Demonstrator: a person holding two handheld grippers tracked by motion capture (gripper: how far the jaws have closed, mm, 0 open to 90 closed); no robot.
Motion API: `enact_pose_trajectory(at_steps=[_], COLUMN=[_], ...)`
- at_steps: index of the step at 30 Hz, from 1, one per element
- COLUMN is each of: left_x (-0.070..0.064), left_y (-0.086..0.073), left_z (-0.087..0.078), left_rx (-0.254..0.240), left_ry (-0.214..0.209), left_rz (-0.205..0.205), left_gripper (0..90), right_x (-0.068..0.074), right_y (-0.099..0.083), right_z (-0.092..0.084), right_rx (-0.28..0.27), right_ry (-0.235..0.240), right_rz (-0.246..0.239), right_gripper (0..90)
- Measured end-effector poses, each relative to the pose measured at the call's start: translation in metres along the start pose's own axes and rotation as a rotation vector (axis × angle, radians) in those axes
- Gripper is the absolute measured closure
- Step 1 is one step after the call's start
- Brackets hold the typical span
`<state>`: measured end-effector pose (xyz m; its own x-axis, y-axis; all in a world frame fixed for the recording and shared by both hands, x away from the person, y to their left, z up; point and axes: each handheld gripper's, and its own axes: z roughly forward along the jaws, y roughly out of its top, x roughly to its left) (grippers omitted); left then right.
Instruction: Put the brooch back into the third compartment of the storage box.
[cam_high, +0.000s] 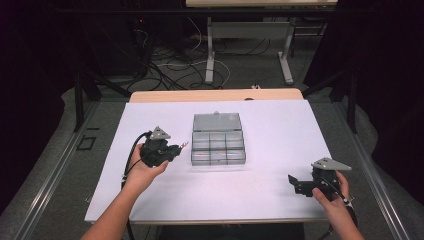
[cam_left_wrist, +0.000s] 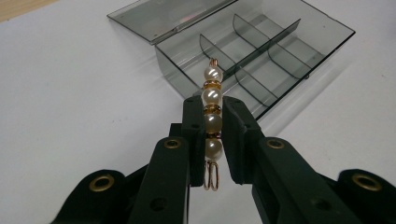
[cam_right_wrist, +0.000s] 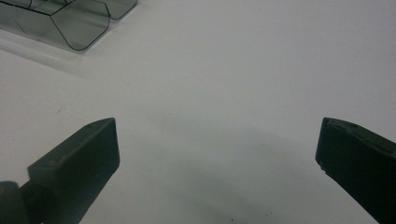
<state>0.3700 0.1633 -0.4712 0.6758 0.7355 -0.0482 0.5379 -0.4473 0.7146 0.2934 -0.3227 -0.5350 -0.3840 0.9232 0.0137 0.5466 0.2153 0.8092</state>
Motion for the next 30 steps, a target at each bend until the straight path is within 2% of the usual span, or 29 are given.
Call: enact_pose_trajectory(at_steps=[4,20,30], left_x=[-0.007,-0.03,-0.038], left_y=[0.006,0.03,0.041], left_z=[0.006,0.02,0.03], left_rx=[-0.022,-0.034,-0.044], left_ry=[-0.006,-0.045,-0.063], left_rz=[0.004,0.042,0.039], left_gripper=[80.2,80.2,80.2], right_x=[0.0,0.0,0.0], right_y=[0.0,0.0,0.0], right_z=[0.0,0.0,0.0], right_rx=[0.0,0.004,0.006], right_ry=[-0.001,0.004,0.009], right_rz=[0.001,0.005,-0.006], right_gripper=[0.0,0.0,0.0])
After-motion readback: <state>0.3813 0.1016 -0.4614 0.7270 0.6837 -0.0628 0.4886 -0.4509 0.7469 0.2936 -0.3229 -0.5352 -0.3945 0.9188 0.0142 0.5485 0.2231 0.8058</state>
